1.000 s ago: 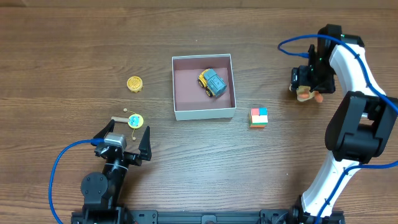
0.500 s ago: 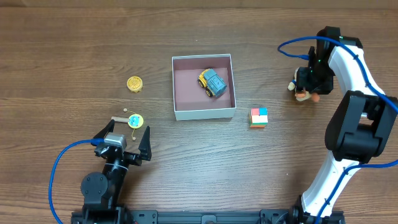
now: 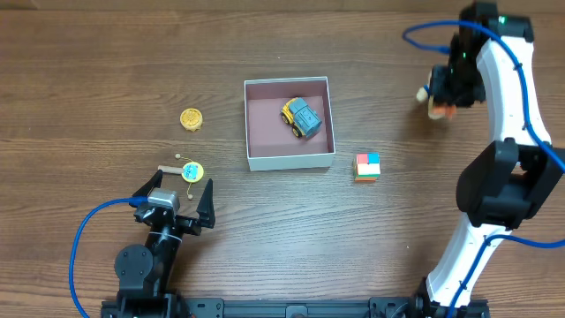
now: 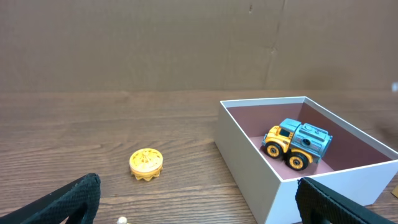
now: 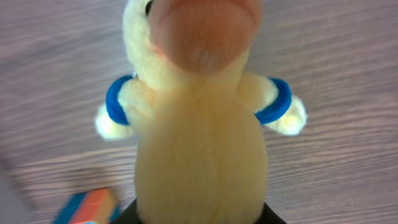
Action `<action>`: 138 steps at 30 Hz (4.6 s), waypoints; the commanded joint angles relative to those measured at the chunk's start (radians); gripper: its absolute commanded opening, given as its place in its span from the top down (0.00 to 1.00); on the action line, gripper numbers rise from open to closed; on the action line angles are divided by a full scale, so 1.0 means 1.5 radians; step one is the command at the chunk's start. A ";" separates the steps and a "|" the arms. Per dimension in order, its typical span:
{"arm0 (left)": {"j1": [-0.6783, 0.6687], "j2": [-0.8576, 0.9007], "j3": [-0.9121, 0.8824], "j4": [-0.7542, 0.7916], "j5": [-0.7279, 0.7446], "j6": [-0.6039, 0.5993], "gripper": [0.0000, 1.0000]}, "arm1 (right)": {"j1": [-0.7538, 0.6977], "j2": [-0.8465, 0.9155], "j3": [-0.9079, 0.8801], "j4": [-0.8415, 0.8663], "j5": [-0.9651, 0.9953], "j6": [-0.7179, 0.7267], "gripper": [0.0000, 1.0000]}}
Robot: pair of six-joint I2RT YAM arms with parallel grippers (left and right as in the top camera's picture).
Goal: Pack container
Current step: 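Grasp the plush duck with the right gripper and lift, then lower the duck into the box beside the truck and release, then move the right gripper over the colour cube puzzle, then lower the right gripper and grasp the colour cube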
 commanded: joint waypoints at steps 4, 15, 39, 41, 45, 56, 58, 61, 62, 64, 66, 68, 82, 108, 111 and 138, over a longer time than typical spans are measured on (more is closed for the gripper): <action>0.003 -0.006 -0.003 0.001 0.001 -0.005 0.00 | 0.114 -0.004 0.207 -0.103 -0.050 0.040 0.71; 0.003 -0.006 -0.003 0.001 0.001 -0.005 0.00 | 0.352 -0.011 0.234 -0.120 -0.046 0.067 0.68; 0.003 -0.006 -0.003 0.001 0.001 -0.005 0.00 | 0.467 -0.010 0.067 -0.016 -0.047 0.087 0.46; 0.003 -0.006 -0.003 0.001 0.001 -0.005 0.00 | 0.466 -0.010 0.067 -0.015 -0.047 0.087 0.43; 0.003 -0.006 -0.003 0.001 0.001 -0.005 0.00 | 0.465 -0.010 0.067 -0.010 -0.047 0.086 0.35; 0.003 -0.006 -0.003 0.001 0.001 -0.005 0.00 | 0.462 -0.010 0.068 0.016 -0.026 0.090 0.11; 0.003 -0.006 -0.003 0.001 0.001 -0.005 0.00 | 0.457 -0.010 0.076 0.011 0.017 0.121 0.00; 0.003 -0.006 -0.003 0.001 0.001 -0.005 0.00 | 0.437 -0.011 0.106 -0.005 0.071 0.162 0.00; 0.003 -0.006 -0.003 0.001 0.001 -0.005 0.00 | 0.423 -0.011 0.126 -0.016 0.077 0.174 0.00; 0.003 -0.006 -0.003 0.001 0.001 -0.005 0.00 | 0.395 -0.011 0.169 -0.039 0.076 0.191 0.00; 0.003 -0.006 -0.003 0.001 0.001 -0.005 0.00 | 0.357 -0.011 0.219 -0.075 0.075 0.205 0.00; 0.003 -0.006 -0.003 0.001 0.001 -0.005 0.00 | 0.318 -0.011 0.256 -0.115 0.078 0.204 0.00; 0.003 -0.006 -0.003 0.001 0.001 -0.005 0.00 | 0.169 -0.093 0.065 -0.126 -0.066 0.138 0.00; 0.003 -0.006 -0.003 0.001 0.001 -0.005 0.00 | 0.174 -0.375 -0.524 0.122 -0.061 0.071 0.00; 0.003 -0.006 -0.003 0.001 0.001 -0.005 0.00 | 0.174 -0.374 -0.528 0.135 -0.059 0.068 0.00; 0.003 -0.006 -0.003 0.001 0.001 -0.005 0.00 | 0.249 -0.273 -0.529 0.195 -0.006 0.098 0.00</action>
